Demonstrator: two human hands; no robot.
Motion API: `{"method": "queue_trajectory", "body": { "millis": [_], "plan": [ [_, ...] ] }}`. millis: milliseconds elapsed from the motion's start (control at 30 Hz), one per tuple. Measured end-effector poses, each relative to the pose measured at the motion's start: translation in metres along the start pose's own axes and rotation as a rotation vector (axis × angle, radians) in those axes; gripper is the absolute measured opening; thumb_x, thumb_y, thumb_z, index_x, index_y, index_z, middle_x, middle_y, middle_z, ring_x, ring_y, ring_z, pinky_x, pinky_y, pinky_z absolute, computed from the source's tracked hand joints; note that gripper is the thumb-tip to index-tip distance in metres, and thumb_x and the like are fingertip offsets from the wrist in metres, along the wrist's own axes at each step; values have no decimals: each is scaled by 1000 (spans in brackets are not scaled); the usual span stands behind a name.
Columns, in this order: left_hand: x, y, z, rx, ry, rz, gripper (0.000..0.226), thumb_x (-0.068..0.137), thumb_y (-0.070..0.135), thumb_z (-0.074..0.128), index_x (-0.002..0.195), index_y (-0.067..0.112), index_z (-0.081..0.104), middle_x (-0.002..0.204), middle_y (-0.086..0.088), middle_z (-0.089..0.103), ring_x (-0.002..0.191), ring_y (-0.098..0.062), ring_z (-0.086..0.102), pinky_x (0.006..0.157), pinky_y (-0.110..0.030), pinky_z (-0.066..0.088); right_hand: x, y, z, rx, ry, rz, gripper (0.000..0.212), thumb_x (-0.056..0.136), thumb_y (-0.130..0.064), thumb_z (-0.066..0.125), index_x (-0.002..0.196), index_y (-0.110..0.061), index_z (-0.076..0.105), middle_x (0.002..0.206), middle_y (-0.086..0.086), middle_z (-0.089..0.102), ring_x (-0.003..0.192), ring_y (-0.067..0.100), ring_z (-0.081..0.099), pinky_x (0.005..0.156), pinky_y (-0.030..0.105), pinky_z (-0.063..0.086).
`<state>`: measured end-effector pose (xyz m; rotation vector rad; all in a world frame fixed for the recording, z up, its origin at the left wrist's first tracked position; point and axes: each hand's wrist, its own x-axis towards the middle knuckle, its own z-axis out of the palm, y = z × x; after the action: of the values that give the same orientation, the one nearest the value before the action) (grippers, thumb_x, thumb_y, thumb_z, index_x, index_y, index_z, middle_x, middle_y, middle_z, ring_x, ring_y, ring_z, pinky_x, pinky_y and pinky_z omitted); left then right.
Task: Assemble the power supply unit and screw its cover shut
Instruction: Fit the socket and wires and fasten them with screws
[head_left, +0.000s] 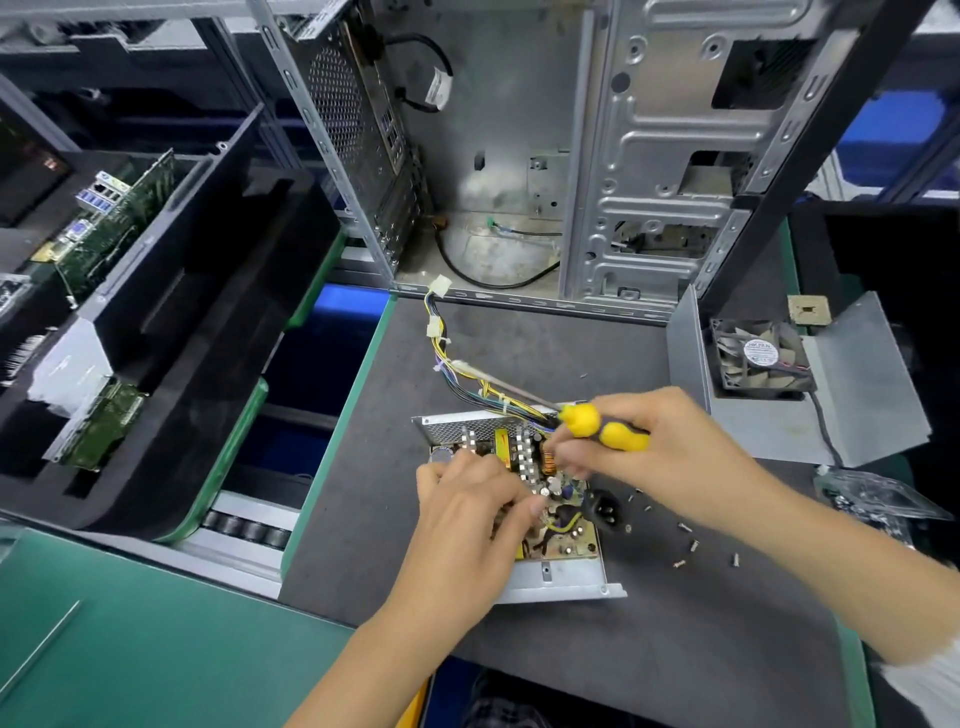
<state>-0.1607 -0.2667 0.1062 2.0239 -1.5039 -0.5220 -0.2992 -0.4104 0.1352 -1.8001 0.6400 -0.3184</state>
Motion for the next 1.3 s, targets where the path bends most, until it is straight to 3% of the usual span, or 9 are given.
{"method": "queue_trajectory", "body": {
  "millis": [133, 233, 367, 467, 533, 667, 767, 967, 1300],
  "plan": [
    [3, -5, -6, -138, -95, -139, 35, 98, 27, 56, 65, 41, 57, 76, 8, 58, 90, -4, 47, 90, -32, 27, 6, 6, 15, -24, -135, 31, 8, 78, -20, 76, 84, -16, 74, 72, -2, 71, 69, 14, 67, 71, 29, 55],
    [4, -1, -10, -299, -95, -211, 37, 98, 23, 56, 64, 38, 61, 75, 10, 59, 94, -4, 50, 99, -44, 34, 0, 10, 16, 41, -158, 32, 6, 78, -23, 76, 82, -25, 73, 70, -5, 72, 64, 9, 67, 64, 21, 53],
    [4, 3, -8, -388, -68, -264, 39, 98, 19, 55, 63, 33, 64, 71, 20, 59, 92, -4, 50, 100, -49, 35, -10, 13, 30, 220, -29, 83, 8, 71, -27, 77, 78, -28, 73, 63, -2, 68, 55, 10, 63, 56, 20, 51],
    [6, 5, -7, -403, -62, -277, 35, 98, 21, 55, 67, 21, 71, 74, 16, 62, 96, -4, 51, 100, -48, 35, -10, 12, 37, 191, 42, 58, 7, 68, -32, 77, 73, -31, 72, 58, -5, 62, 50, 8, 56, 50, 21, 50],
    [5, 5, -7, -390, -73, -283, 34, 98, 20, 55, 69, 18, 72, 74, 16, 62, 96, -5, 51, 99, -45, 37, -7, 10, 37, 148, 20, 57, 10, 70, -23, 80, 72, -26, 71, 58, -3, 62, 47, 7, 54, 48, 20, 48],
    [2, 2, -5, -368, -53, -263, 31, 98, 11, 55, 68, 16, 61, 73, 7, 52, 87, -20, 49, 86, -49, 40, -6, 8, 38, 49, -10, 41, 11, 67, -13, 82, 72, -13, 72, 67, 0, 60, 47, 6, 55, 47, 18, 47],
    [2, 3, -3, -332, -13, -241, 37, 96, 4, 56, 67, 27, 49, 76, 7, 47, 88, -22, 45, 80, -44, 37, -8, 7, 40, -133, 20, -76, 12, 69, -14, 82, 70, -8, 71, 61, -7, 53, 50, 4, 52, 49, 18, 45],
    [1, 2, -3, -353, -20, -256, 42, 93, -1, 56, 69, 32, 49, 81, 5, 50, 95, -28, 47, 84, -45, 39, -10, 6, 43, -280, 84, -170, 16, 74, -12, 79, 67, -4, 67, 62, -6, 48, 58, 17, 53, 54, 38, 49],
    [0, -2, -3, -254, -62, -233, 38, 92, -1, 56, 70, 30, 50, 84, 7, 48, 94, -21, 44, 87, -40, 35, -16, 14, 51, -261, 126, -126, 15, 74, -4, 76, 68, -1, 63, 68, 5, 53, 57, 22, 56, 51, 44, 49]
  ]
}}
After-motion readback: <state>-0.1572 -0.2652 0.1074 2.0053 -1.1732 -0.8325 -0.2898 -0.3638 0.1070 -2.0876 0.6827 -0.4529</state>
